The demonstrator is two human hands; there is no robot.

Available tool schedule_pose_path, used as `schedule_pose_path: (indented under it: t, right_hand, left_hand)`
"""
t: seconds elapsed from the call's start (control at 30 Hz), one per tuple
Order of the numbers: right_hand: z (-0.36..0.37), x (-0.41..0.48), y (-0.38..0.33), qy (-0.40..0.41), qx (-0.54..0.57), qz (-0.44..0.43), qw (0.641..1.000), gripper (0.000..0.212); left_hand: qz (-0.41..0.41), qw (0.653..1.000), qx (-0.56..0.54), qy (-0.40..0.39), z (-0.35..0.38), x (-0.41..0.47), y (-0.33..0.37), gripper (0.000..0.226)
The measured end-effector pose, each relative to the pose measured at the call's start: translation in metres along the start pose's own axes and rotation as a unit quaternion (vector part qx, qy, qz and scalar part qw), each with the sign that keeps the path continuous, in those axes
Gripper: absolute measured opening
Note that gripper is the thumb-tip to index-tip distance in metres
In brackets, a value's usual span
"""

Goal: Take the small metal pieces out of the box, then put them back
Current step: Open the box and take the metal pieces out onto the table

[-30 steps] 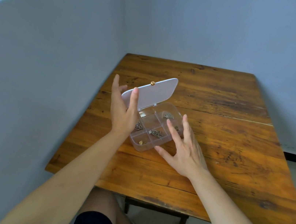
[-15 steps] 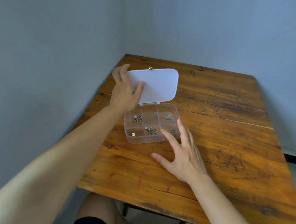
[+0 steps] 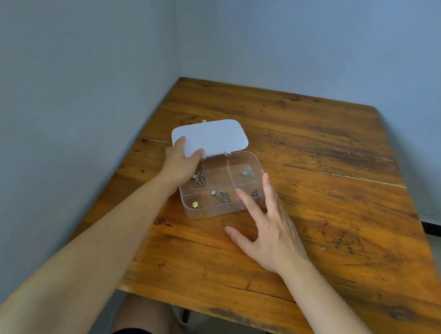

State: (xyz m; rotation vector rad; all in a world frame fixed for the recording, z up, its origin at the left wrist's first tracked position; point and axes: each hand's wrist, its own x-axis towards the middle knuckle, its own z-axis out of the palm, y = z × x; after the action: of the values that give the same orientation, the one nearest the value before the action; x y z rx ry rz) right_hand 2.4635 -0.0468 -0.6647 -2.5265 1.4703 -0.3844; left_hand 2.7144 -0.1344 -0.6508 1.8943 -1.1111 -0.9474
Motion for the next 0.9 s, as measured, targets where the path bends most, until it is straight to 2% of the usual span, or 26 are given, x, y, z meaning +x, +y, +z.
schedule_pose_path:
  t: [0.1,0.17,0.23,0.3,0.4,0.47,0.57,0.73,0.83,0.9]
  right_hand:
    - [-0.001,-0.001,0.0,-0.001,0.007,0.003,1.0,0.083]
    - [0.0,-0.001,-0.002,-0.001,0.014,0.013,1.0,0.087]
    - [0.0,0.0,-0.003,-0.005,0.02,0.027,0.999,0.093]
    - [-0.001,0.0,-0.004,-0.002,0.014,0.033,0.999,0.096]
    - [-0.002,-0.001,-0.004,0.04,-0.05,0.009,0.998,0.091]
    - [-0.005,0.001,-0.006,0.052,-0.079,0.001,0.996,0.09]
    - [-0.014,0.012,-0.009,0.039,-0.075,-0.021,0.996,0.088]
    - [-0.033,0.04,-0.028,-0.044,-0.082,-0.1,0.991,0.08]
    - [-0.039,0.058,-0.039,-0.125,-0.047,-0.079,0.988,0.066]
    - [-0.039,0.068,-0.042,-0.166,-0.03,-0.063,0.984,0.061]
  left_hand:
    - [-0.005,1.0,-0.01,-0.011,-0.008,-0.011,0.002,0.076]
    - [0.017,1.0,0.01,0.011,-0.014,-0.026,0.004,0.074]
    - [0.085,0.992,0.076,0.055,-0.016,-0.049,0.001,0.069]
    - [0.178,0.97,0.142,0.083,-0.018,-0.074,-0.005,0.058]
    - [0.269,0.936,0.219,0.052,-0.017,-0.1,-0.02,0.04]
    - [0.293,0.918,0.267,0.026,-0.02,-0.108,-0.027,0.052]
    - [0.307,0.893,0.328,-0.011,-0.029,-0.112,-0.031,0.064]
    - [0.294,0.876,0.374,-0.073,-0.039,-0.11,-0.018,0.058]
    - [0.266,0.885,0.361,-0.124,-0.043,-0.102,-0.008,0.053]
    - [0.255,0.878,0.372,-0.159,-0.042,-0.097,-0.003,0.046]
